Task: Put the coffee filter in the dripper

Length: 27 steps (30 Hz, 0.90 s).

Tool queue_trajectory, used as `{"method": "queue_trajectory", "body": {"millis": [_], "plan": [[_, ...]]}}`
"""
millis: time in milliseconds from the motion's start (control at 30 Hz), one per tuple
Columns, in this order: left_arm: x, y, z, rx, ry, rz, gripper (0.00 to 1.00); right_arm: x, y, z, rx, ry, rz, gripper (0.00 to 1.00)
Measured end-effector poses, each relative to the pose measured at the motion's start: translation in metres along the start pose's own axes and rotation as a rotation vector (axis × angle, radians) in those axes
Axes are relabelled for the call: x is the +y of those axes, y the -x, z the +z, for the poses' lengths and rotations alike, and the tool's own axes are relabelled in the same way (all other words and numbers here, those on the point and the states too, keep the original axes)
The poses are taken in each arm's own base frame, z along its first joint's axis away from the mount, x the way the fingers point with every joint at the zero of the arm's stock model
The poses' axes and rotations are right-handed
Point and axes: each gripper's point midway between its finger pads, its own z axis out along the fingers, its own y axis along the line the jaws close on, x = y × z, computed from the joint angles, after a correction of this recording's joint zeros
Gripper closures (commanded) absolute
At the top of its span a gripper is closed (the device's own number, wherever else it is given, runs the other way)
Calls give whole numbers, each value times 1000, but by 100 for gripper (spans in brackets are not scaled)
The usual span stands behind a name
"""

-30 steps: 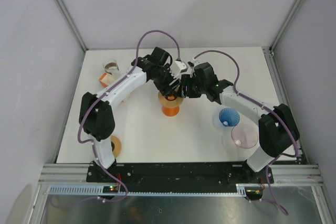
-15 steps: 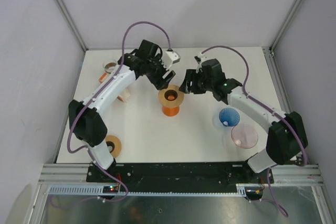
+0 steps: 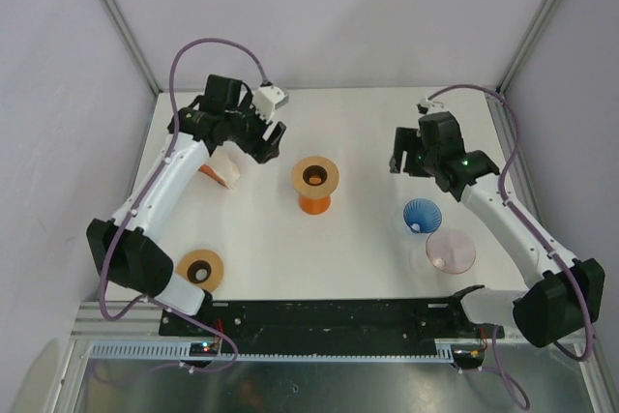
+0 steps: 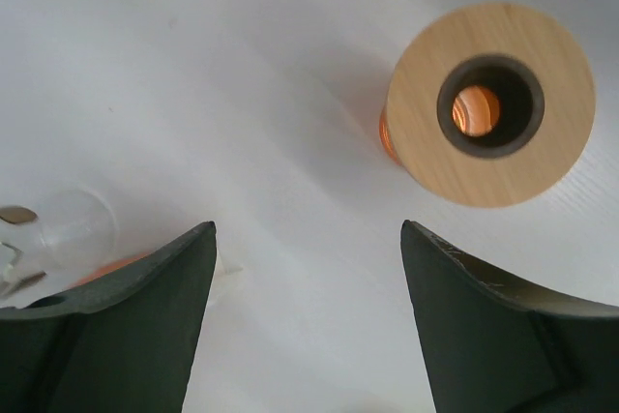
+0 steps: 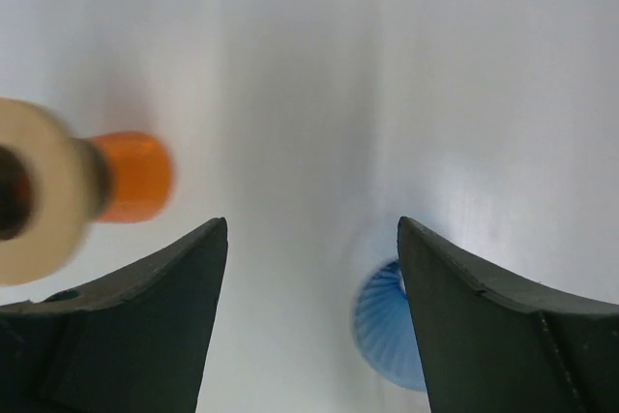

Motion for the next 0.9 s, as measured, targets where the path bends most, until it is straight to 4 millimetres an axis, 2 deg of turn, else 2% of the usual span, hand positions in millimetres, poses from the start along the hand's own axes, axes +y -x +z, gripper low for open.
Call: {"method": "queue_trajectory", "body": {"millis": [100,233,333,533,767,900], "plan": [[-2,-23,1,36,-6,-27,19,-43,-28,5,66,-141,20,27],[-2,-44,2,62,-11,-56,19,-88,-69,2,146,-262,73,33],[-1,-52,-1,58,-6,-79,19,-112,-84,-7,156,-316,128,36],[2,-55,-8,37,11,-93,19,-126,-89,-18,120,-325,202,39],[6,-49,-13,7,25,-90,19,-136,-121,-8,209,-312,253,51],[6,-51,-13,4,22,-93,18,-132,-126,-1,226,-280,249,58]]}}
